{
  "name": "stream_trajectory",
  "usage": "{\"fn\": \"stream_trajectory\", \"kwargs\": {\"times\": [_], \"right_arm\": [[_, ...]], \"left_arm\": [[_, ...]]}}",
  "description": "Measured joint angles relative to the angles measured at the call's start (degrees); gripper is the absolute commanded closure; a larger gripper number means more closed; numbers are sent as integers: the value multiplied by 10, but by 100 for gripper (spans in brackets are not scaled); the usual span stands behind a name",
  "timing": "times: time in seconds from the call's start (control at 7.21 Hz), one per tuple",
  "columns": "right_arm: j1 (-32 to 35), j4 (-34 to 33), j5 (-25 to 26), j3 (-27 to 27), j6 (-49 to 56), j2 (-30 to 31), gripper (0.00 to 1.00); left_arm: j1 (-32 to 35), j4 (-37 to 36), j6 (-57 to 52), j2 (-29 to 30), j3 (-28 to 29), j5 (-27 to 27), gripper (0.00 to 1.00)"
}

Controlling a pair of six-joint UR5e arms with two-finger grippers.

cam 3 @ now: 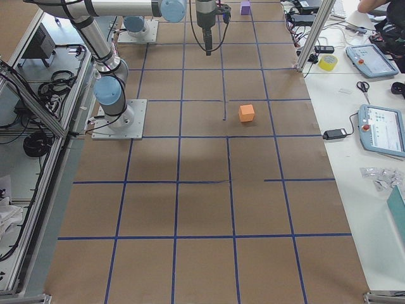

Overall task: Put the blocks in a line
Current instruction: 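Lower the right gripper onto the orange cube and close on it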

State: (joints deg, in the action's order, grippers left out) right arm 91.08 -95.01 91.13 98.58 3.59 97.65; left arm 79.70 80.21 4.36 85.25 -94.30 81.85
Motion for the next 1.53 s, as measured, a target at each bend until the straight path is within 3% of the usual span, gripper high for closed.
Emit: {"fn": "stream_trajectory", "kwargs": {"times": [0.69,1.53], "right_arm": [[-48,-52,12,2,45,-64,0],[-113,-250,7,3,211,-227,0]], "left_arm": [[-2,-7,-7,15,-7,-3,0],[-2,-26,-15,11,-7,-1,0]]}}
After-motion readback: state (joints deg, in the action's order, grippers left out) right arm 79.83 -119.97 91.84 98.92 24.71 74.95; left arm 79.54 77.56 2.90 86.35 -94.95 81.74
